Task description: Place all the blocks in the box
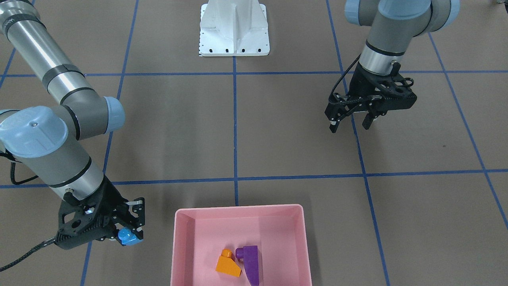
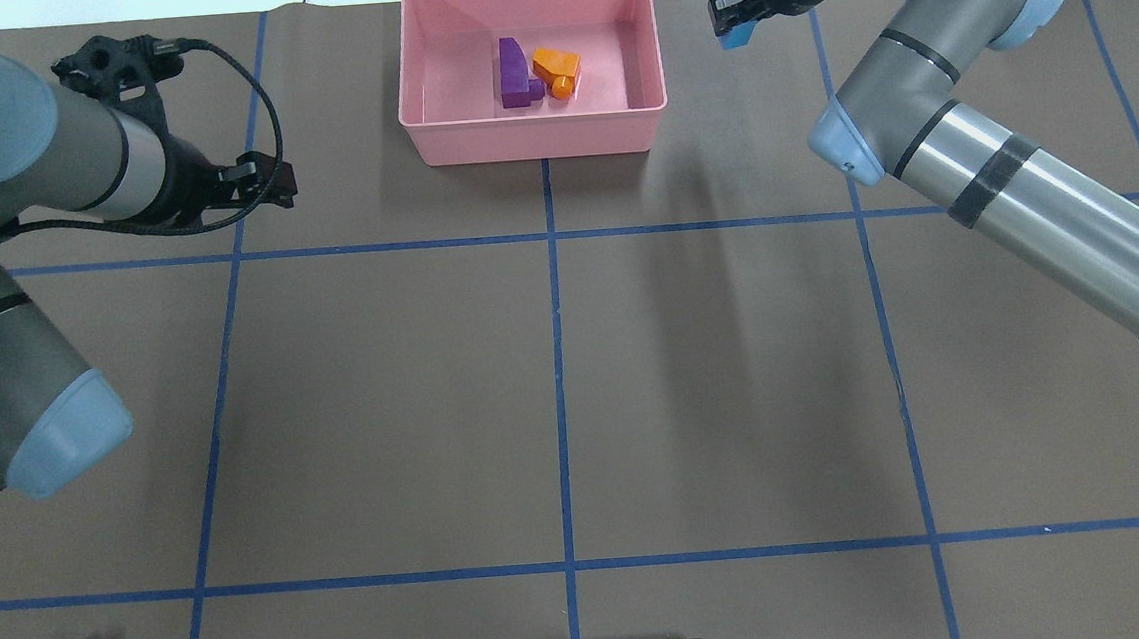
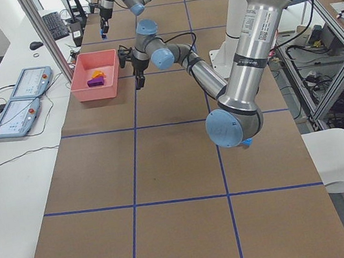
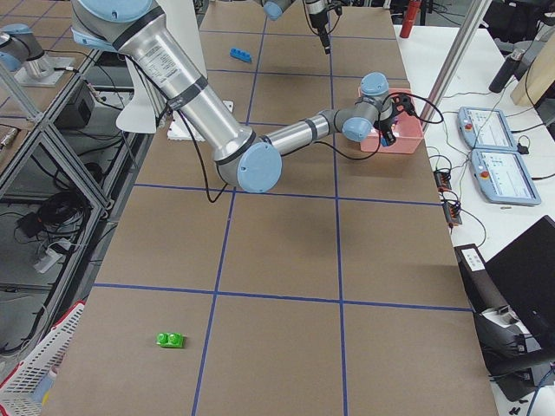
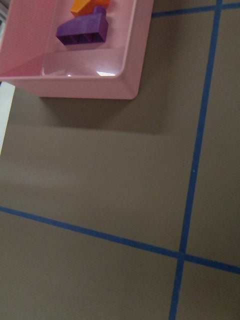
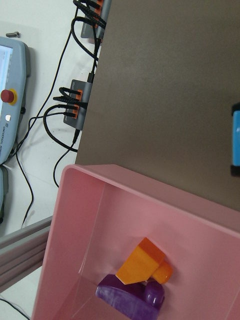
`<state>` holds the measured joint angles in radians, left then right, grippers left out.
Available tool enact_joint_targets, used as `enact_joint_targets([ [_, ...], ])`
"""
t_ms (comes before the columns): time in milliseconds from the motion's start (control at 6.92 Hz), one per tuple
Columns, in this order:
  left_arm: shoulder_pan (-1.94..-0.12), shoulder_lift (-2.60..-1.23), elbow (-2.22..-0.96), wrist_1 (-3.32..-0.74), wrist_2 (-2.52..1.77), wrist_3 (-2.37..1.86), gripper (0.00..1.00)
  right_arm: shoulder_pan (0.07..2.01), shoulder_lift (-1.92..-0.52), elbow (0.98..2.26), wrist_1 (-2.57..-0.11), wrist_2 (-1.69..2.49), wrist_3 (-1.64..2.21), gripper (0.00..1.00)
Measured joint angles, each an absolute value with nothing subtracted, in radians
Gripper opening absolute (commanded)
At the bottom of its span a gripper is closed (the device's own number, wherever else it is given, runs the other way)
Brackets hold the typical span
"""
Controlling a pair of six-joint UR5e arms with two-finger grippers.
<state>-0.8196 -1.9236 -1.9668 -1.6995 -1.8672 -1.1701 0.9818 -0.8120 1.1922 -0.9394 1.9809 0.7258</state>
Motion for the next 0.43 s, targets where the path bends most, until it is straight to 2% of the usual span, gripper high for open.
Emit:
enact_joint_targets([
  [433, -0.822, -1.684, -2.109, -1.699, -1.960, -0.993, 1.00, 0.935, -0.755, 1.203, -0.956, 1.940, 0.805, 0.00],
])
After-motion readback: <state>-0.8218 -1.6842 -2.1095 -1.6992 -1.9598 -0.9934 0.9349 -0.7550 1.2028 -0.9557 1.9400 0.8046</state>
